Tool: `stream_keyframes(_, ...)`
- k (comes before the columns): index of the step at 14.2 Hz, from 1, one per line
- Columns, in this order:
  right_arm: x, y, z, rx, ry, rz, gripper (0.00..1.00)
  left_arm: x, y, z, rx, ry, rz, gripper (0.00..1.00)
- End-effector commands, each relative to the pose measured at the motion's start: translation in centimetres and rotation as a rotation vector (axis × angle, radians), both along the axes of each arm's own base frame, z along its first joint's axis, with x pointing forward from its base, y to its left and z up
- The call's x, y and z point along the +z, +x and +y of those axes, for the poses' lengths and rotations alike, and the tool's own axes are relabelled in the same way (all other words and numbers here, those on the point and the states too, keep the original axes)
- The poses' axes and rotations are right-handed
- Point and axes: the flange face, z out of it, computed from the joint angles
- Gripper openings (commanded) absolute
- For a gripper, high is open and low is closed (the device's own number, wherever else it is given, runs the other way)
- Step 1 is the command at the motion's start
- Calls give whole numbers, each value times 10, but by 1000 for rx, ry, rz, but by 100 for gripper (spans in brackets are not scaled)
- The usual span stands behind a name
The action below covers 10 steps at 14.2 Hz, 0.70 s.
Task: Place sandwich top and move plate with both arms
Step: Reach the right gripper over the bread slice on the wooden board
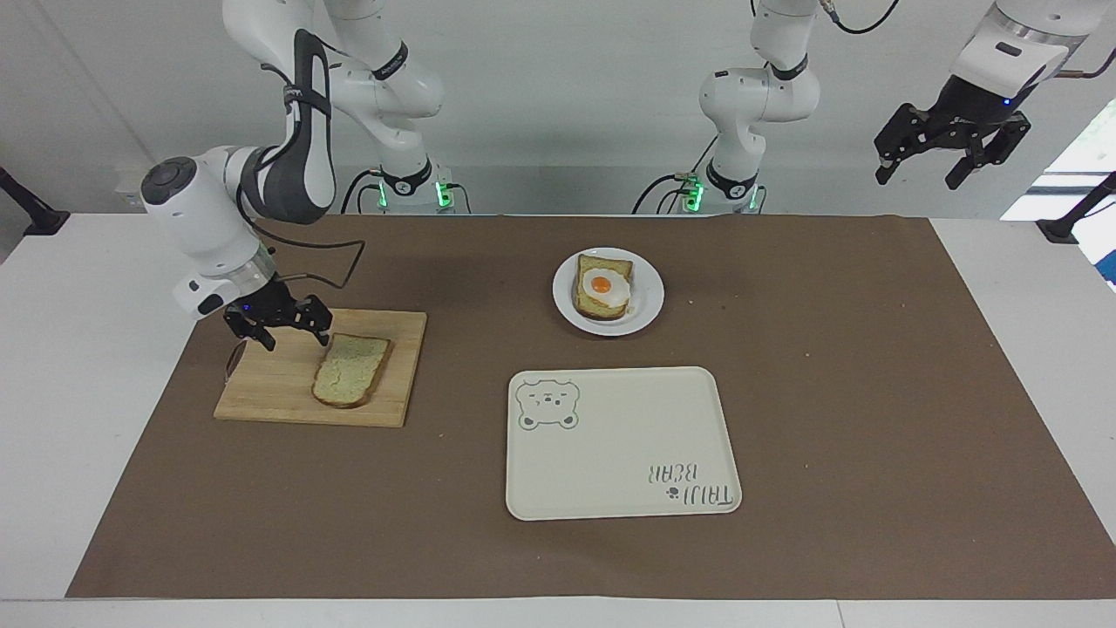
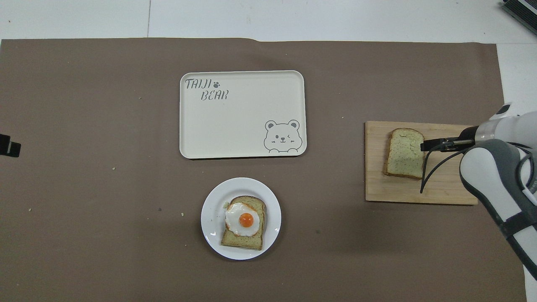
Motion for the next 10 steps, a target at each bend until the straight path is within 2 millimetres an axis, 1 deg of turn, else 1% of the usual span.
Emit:
stream_keyframes(1, 2, -1, 2, 60, 26, -38, 100, 1, -9, 0, 1, -1, -8, 100)
stream_keyframes(2, -10, 2, 1, 57, 24, -34, 100, 1, -9, 0, 3, -2, -9, 100)
stream_keyframes(3, -14, 5, 0, 56, 17, -46, 100, 1, -9, 0, 1, -2, -9, 100)
stream_keyframes(4, -17, 7, 4, 58, 17, -47, 100, 1, -9, 1, 4, -2, -9, 100)
stream_keyframes(6, -36, 5, -6, 36, 38, -22, 100, 1, -9, 1, 6, -2, -9, 100)
stream_keyframes(7, -41, 4, -15, 20, 56, -20, 100, 1, -9, 2, 6, -3, -9, 100)
stream_keyframes(10, -45, 4, -8, 2, 86, -16, 100, 1, -9, 2, 6, -1, -8, 100)
